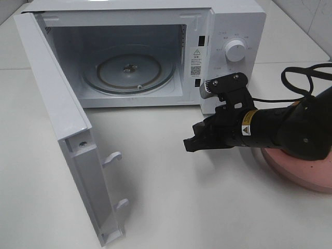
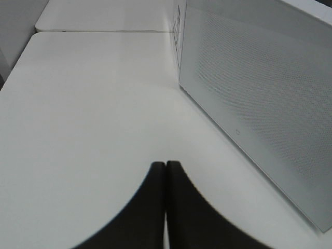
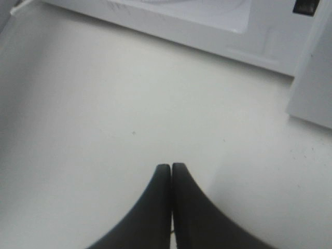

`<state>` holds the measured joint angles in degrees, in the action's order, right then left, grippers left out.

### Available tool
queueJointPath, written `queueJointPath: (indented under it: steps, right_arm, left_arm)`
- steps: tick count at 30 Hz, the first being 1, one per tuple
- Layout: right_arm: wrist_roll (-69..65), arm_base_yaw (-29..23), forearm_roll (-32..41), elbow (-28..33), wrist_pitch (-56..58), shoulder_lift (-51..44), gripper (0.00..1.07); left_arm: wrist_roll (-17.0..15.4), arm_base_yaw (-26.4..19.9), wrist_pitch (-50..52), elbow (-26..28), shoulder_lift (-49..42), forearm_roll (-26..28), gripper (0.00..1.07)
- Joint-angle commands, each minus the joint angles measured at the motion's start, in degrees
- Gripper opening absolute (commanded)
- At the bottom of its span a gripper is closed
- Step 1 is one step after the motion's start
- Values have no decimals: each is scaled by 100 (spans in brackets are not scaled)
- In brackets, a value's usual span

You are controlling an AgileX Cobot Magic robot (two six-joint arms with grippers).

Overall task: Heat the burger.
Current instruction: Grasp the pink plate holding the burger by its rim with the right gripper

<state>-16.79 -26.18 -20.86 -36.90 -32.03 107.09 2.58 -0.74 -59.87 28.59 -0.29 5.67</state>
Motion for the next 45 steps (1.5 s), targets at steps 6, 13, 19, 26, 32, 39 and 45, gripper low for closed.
queueJointPath:
  steps: [6,13,19,26,32,39,45]
  right_arm:
    - [-189,6,-487,-636,2429,-504,3]
    - [665,0,201,-1455,5151,-733,3]
    - [2945,0,2681,-2154,7139,-733,3]
    - [2922,0,2979,-2395,7620,-733,18]
    - [2641,0,2968,-2395,7723,-733,59]
    - [1748,23,1982,-2395,8073,-733,80]
    - [1283,23,1232,-2389,8056,-665,78]
  left_arm:
    - [-11,-17,57,-17,-115,11,0]
    - [-11,-17,57,-17,-115,11,0]
    - [-11,-17,57,-17,-115,11,0]
    - [-11,-17,57,-17,-115,11,0]
    - [-11,-17,57,-17,-115,11,0]
    - [-11,-17,57,-17,-115,11,0]
    - [-11,-17,57,-17,-115,11,0]
